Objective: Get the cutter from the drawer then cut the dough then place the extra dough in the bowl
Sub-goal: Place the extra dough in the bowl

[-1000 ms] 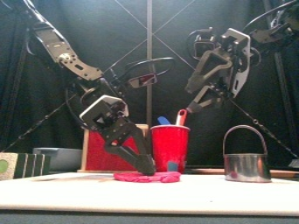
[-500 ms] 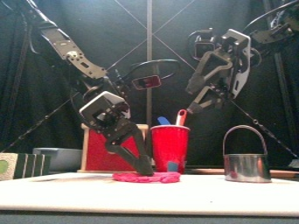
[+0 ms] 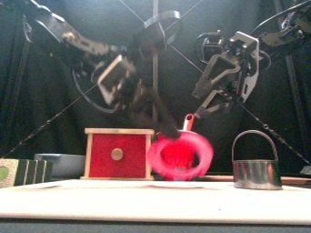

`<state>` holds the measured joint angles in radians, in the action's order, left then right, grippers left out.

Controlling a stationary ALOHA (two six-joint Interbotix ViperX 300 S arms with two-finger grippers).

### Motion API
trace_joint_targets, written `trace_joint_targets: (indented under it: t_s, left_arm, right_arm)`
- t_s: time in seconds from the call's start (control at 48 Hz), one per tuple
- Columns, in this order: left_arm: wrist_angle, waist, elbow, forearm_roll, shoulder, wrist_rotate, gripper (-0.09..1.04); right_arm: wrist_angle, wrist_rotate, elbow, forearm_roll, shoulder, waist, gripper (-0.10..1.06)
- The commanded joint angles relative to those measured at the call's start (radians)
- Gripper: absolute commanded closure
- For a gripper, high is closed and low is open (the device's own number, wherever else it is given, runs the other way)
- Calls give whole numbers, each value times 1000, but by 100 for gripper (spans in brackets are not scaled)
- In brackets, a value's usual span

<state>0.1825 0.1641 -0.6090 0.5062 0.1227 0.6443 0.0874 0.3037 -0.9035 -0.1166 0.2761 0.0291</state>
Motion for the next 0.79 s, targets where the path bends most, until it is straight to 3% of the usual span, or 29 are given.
trace_joint_targets:
  t_s: [0.021, 0.208, 0.354, 0.604, 0.792]
  left_arm:
    - [81, 18, -21, -40, -123, -3, 41]
    - [189, 2, -189, -52, -316, -3, 41]
    - [224, -71, -334, -41, -512, -3, 40]
    - [198, -321, -531, 44, -847, -3, 40]
    - [84, -548, -621, 124, -956, -6, 40]
  right_arm:
    - [5, -2, 9, 2, 34, 9, 2]
    - [5, -3, 8, 6, 60, 15, 2]
    - [3, -3, 2, 9, 84, 18, 2]
    - [3, -3, -9, 15, 107, 23, 2]
    - [3, -3, -12, 15, 109, 23, 2]
